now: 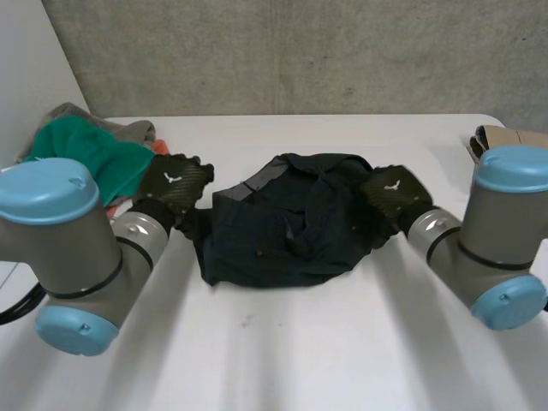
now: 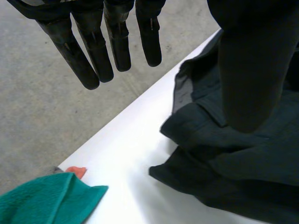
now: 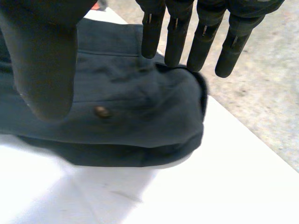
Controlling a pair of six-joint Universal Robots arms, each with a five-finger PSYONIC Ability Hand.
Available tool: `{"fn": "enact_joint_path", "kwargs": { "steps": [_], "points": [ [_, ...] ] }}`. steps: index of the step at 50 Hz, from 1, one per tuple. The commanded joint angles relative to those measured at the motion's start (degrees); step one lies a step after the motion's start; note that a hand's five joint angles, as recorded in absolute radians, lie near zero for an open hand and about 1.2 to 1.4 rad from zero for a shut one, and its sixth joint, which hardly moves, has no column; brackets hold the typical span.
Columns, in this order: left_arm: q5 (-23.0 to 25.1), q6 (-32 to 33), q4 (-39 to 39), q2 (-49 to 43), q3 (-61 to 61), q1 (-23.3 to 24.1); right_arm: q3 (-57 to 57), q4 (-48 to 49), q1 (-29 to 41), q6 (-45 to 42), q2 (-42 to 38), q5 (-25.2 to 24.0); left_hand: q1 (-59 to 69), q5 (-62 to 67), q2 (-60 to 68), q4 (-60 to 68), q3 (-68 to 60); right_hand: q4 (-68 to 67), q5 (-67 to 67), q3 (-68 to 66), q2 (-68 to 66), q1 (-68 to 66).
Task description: Fold the laundry.
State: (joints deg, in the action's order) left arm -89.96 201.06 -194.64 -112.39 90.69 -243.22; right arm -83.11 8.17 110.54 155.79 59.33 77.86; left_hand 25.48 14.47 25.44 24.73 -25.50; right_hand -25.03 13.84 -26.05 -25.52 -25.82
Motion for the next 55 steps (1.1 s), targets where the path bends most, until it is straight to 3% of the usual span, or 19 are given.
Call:
{"fn": "enact_joint_path", "kwargs": {
  "steps": [1,8,10,15,24,33,35,37,39,40,47,55],
  "points": [
    [0.9,-1.3,3.5,2.6,-1.5,-3.8,1.5,-0.7,-1.2,0.7,3.0,-1.0,0.4,1.4,0.4,1.1,-0.4,-1.6,2.8,-0.6,-1.1,-0.8],
    [3.8,-6.7,8.7,5.2,-2.8,-8.8,7.1,-2.5,3.8,-4.5,3.6,-8.0,-0.8,0.2,-0.8,-0.1,0.8,-2.8,4.0,-1.8,-2.3,-2.0],
    [5.6,-9.5,10.2,5.6,-3.0,-11.0,10.4,-3.4,6.6,-8.1,1.6,-11.6,-2.5,-1.5,-2.4,-1.7,2.5,-3.3,4.5,-2.3,-2.8,-2.5],
    [9.0,-13.1,11.9,5.4,-3.1,-14.4,19.6,-7.1,13.0,-13.8,-5.4,-15.2,-6.8,-5.8,-6.8,-6.1,6.9,-3.3,4.5,-2.3,-2.8,-2.5],
    [11.6,-14.4,12.2,5.6,-2.9,-18.5,42.3,-15.0,20.5,-21.9,-26.2,-17.0,-11.1,-10.0,-11.0,-10.3,11.1,-3.3,4.5,-2.3,-2.8,-2.5],
    [12.0,-14.1,12.0,5.4,-3.0,-18.9,58.6,-15.5,21.7,-28.1,-39.9,-15.6,-12.7,-11.7,-12.7,-12.0,12.8,-4.5,5.7,-3.5,-4.0,-3.7],
    [12.1,-14.1,12.0,5.4,-3.0,-18.8,60.9,-15.6,21.6,-28.3,-41.7,-14.8,-13.6,-12.6,-13.5,-12.8,13.6,-8.8,10.0,-7.8,-8.3,-8.0],
    [12.3,-14.0,12.0,5.5,-2.9,-18.8,64.0,-16.0,20.9,-28.6,-43.6,-13.4,-15.4,-14.4,-15.4,-14.7,15.5,-25.3,26.5,-24.3,-24.8,-24.5],
    [12.4,-14.0,12.0,5.5,-2.9,-18.7,65.7,-16.8,20.4,-28.9,-43.9,-12.8,-15.5,-14.5,-15.4,-14.7,15.5,-50.6,51.8,-49.6,-50.1,-49.8],
    [12.4,-14.0,12.0,5.6,-2.9,-18.7,66.7,-17.6,20.3,-29.2,-43.6,-12.2,-15.5,-14.5,-15.4,-14.7,15.5,-54.9,56.1,-53.9,-54.4,-54.1],
    [12.7,-13.7,11.9,5.1,-3.2,-18.0,61.2,-17.7,19.6,-24.9,-33.3,-9.6,-15.5,-14.5,-15.4,-14.7,15.5,-55.0,56.2,-53.9,-54.5,-54.2],
    [12.0,-12.9,12.3,-1.2,-6.7,-13.6,39.6,-7.8,19.7,-18.7,-16.2,-3.4,-15.5,-14.5,-15.4,-14.7,15.5,-55.0,56.2,-53.9,-54.5,-54.2]
  ]
}}
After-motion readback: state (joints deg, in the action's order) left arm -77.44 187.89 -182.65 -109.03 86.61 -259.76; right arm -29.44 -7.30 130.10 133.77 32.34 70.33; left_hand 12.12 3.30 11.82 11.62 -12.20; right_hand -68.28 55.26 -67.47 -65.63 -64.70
